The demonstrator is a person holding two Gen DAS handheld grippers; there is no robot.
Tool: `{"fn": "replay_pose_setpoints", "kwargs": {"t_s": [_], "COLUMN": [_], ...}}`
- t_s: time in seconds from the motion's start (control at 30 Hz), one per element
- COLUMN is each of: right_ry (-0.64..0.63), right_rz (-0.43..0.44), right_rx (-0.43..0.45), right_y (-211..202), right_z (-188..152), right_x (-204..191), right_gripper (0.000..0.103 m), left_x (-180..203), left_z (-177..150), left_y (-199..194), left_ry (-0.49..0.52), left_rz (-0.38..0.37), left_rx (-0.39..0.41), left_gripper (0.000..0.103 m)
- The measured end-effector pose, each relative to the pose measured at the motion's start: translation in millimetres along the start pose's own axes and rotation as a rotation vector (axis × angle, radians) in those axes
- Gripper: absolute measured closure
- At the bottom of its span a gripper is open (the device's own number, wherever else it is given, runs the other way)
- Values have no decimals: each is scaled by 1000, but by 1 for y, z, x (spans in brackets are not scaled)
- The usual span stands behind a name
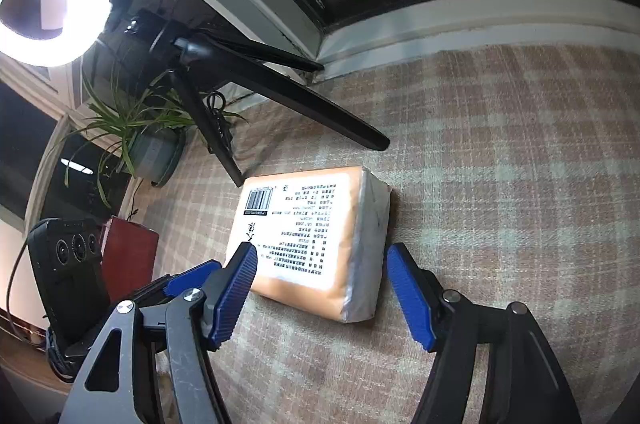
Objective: Organize soft objects
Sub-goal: 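Close the left and right tools on the tissue package's sides together, then lift the tissue package with both tools and carry it over the box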
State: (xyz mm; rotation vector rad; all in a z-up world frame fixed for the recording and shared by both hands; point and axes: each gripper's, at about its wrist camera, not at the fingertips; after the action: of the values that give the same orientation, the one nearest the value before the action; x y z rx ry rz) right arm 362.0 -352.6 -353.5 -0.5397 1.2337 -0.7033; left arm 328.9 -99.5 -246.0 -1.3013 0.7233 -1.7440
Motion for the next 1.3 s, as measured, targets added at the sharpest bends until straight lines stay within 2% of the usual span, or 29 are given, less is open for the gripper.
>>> {"fn": "replay_pose_setpoints", "kwargs": {"t_s": [0.2, 0.33, 0.43, 0.67, 1.07, 1.3], "right_ry": [21, 22, 23, 15, -23, -57], "right_rz": [19, 25, 31, 19, -6, 7], "right_rx": [-31, -36, -46, -45, -28, 0], "right_y": [9, 13, 16, 17, 6, -13], "right_z": [3, 4, 5, 4, -14, -34], "right_x": [4, 3, 1, -4, -25, -52], "right_gripper": [52, 55, 62, 63, 63, 63], "left_x": [0, 1, 3, 5, 14, 22], "left_z": [6, 9, 10, 12, -8, -30], "left_y": [8, 13, 15, 19, -5, -39], "left_ry": [-4, 4, 15, 31, 70, 94], "left_rz": [-20, -28, -37, -30, -7, 15], "left_rx": [-2, -1, 1, -4, 31, 80], "left_gripper": [27, 29, 38, 48, 48, 48]}}
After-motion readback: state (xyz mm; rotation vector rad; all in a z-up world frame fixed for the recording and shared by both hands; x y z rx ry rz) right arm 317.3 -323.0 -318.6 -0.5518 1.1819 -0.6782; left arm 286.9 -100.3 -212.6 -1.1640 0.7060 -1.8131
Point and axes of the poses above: each gripper's, at about its wrist camera, not at the fingertips, and y roughly the way its jaws point, x to its right, z to its top, and after that the axes turned 10 degrees about -x, right-handed
